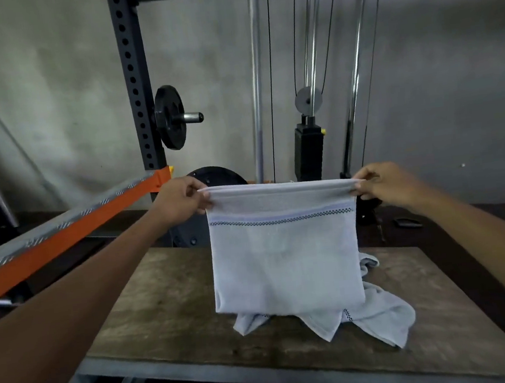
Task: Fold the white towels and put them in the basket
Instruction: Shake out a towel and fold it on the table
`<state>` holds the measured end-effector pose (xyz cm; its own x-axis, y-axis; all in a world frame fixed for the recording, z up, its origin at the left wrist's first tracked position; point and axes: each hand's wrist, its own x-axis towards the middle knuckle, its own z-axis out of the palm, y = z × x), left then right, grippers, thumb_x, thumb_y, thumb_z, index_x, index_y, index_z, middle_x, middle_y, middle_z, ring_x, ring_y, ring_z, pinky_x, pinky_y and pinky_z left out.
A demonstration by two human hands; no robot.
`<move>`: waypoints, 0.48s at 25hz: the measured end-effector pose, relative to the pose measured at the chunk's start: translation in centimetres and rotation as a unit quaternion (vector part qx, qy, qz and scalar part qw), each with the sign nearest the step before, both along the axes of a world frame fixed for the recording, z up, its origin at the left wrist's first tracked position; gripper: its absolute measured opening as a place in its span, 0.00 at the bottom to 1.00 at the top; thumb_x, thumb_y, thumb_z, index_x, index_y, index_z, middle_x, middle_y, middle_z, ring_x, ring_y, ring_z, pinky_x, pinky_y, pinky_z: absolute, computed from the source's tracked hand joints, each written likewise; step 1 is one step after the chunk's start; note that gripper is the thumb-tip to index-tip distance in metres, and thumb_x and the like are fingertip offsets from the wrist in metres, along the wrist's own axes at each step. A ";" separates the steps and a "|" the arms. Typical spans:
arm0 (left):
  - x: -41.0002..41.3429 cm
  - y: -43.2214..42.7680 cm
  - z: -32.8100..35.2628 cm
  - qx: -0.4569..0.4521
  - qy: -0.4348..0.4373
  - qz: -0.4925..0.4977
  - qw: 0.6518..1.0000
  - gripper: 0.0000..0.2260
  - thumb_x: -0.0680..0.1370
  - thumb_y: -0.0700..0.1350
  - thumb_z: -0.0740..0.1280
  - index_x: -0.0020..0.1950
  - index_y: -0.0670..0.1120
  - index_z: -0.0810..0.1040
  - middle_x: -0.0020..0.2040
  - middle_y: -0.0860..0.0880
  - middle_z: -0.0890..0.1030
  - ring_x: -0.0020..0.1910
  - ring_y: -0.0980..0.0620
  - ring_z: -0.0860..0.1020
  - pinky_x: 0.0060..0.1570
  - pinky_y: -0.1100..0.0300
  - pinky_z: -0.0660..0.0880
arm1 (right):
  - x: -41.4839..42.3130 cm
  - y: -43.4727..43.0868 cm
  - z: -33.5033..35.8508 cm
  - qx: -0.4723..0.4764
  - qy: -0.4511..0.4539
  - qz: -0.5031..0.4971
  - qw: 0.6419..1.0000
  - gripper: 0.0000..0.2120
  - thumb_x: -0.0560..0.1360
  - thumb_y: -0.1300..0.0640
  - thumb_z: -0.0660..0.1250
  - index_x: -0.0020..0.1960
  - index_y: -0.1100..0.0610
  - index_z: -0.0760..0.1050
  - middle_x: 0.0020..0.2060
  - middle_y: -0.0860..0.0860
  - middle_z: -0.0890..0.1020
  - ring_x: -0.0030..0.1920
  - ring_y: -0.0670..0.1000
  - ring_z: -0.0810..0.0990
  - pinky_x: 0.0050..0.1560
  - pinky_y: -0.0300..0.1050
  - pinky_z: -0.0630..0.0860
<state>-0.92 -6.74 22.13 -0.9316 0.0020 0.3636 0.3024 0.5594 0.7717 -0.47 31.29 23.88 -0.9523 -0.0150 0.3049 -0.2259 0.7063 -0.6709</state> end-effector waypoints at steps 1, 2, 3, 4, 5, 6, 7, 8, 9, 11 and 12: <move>-0.2 0.2 -0.1 -0.003 0.023 0.011 1.000 0.03 0.78 0.40 0.66 0.45 0.45 0.75 0.44 0.42 0.83 0.38 0.54 0.83 0.40 0.60 0.82 | 0.0 0.1 -0.2 0.004 0.026 -0.010 1.000 0.06 0.78 0.62 0.64 0.43 0.54 0.75 0.42 0.55 0.84 0.42 0.54 0.83 0.36 0.38 0.77; -0.1 0.4 -0.2 -0.011 0.041 0.016 0.999 0.02 0.78 0.40 0.66 0.45 0.45 0.75 0.44 0.44 0.83 0.37 0.56 0.83 0.40 0.61 0.82 | 0.2 0.3 -0.3 -0.002 0.035 -0.009 0.999 0.07 0.78 0.62 0.64 0.43 0.53 0.75 0.42 0.55 0.84 0.42 0.55 0.83 0.39 0.42 0.79; 0.3 0.4 -0.3 -0.026 0.055 0.018 0.998 0.01 0.77 0.40 0.67 0.46 0.45 0.76 0.43 0.46 0.83 0.37 0.56 0.83 0.40 0.61 0.81 | 0.8 0.5 -0.3 -0.010 0.032 0.001 0.999 0.07 0.77 0.62 0.64 0.42 0.53 0.75 0.42 0.54 0.84 0.42 0.54 0.83 0.42 0.44 0.80; 1.0 0.3 -0.5 -0.045 0.066 0.014 0.997 0.00 0.77 0.41 0.67 0.47 0.45 0.76 0.42 0.47 0.83 0.38 0.55 0.83 0.41 0.60 0.81 | 1.7 0.7 -0.4 -0.016 0.024 0.013 0.999 0.07 0.77 0.62 0.64 0.42 0.53 0.75 0.41 0.54 0.84 0.42 0.51 0.83 0.42 0.42 0.81; 1.9 0.0 -0.9 -0.063 0.069 0.005 0.996 0.01 0.77 0.41 0.67 0.47 0.45 0.77 0.40 0.47 0.83 0.37 0.54 0.83 0.41 0.61 0.80 | 2.8 0.8 -0.6 -0.022 0.017 0.025 0.999 0.07 0.78 0.63 0.64 0.43 0.53 0.75 0.41 0.53 0.84 0.41 0.48 0.83 0.40 0.39 0.81; 3.1 -0.3 -1.6 -0.080 0.065 -0.010 0.995 0.01 0.77 0.41 0.68 0.47 0.45 0.78 0.39 0.48 0.84 0.36 0.55 0.83 0.40 0.64 0.79 | 4.1 1.0 -1.2 -0.031 0.010 0.035 0.999 0.07 0.77 0.64 0.64 0.44 0.54 0.75 0.41 0.52 0.84 0.40 0.45 0.83 0.39 0.36 0.80; 4.4 -0.6 -2.8 -0.094 0.057 -0.026 0.994 0.00 0.77 0.41 0.68 0.46 0.46 0.78 0.37 0.49 0.84 0.35 0.57 0.82 0.38 0.67 0.77 | 5.5 1.2 -2.2 -0.041 0.003 0.041 0.998 0.07 0.77 0.64 0.64 0.44 0.54 0.76 0.40 0.52 0.84 0.40 0.45 0.84 0.39 0.36 0.79; 5.8 -0.9 -4.4 -0.110 0.046 -0.039 0.992 0.01 0.76 0.42 0.68 0.46 0.47 0.78 0.35 0.50 0.83 0.34 0.59 0.82 0.36 0.70 0.75 | 6.9 1.6 -3.8 -0.043 -0.006 0.044 0.998 0.06 0.77 0.64 0.65 0.45 0.55 0.77 0.39 0.51 0.85 0.40 0.45 0.84 0.40 0.37 0.79; 7.2 -1.2 -6.2 -0.123 0.029 -0.049 0.991 0.02 0.76 0.41 0.68 0.45 0.49 0.78 0.34 0.50 0.83 0.33 0.60 0.81 0.36 0.72 0.74 | 8.3 1.8 -5.6 -0.030 -0.022 0.047 0.998 0.05 0.76 0.64 0.66 0.45 0.55 0.78 0.38 0.51 0.85 0.41 0.46 0.85 0.43 0.39 0.79; 9.5 -1.5 -10.5 -0.152 -0.016 -0.068 0.986 0.05 0.76 0.41 0.69 0.44 0.50 0.78 0.34 0.52 0.83 0.34 0.61 0.81 0.36 0.73 0.72 | 10.7 2.0 -10.1 0.014 -0.069 0.055 0.996 0.05 0.75 0.63 0.67 0.45 0.54 0.78 0.38 0.51 0.85 0.41 0.47 0.85 0.44 0.43 0.79; 10.3 -1.4 -12.7 -0.170 -0.039 -0.080 0.981 0.05 0.75 0.40 0.69 0.45 0.51 0.78 0.35 0.52 0.83 0.35 0.61 0.80 0.36 0.73 0.72 | 11.5 2.1 -12.5 0.023 -0.094 0.058 0.994 0.06 0.75 0.65 0.67 0.45 0.55 0.78 0.38 0.52 0.85 0.42 0.49 0.85 0.43 0.44 0.80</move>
<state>9.43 -8.17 9.40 -0.9342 0.2595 0.2447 0.3552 0.7385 0.5730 11.04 33.39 11.35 -0.9832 -0.1385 0.1190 -0.1823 0.7128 -0.6772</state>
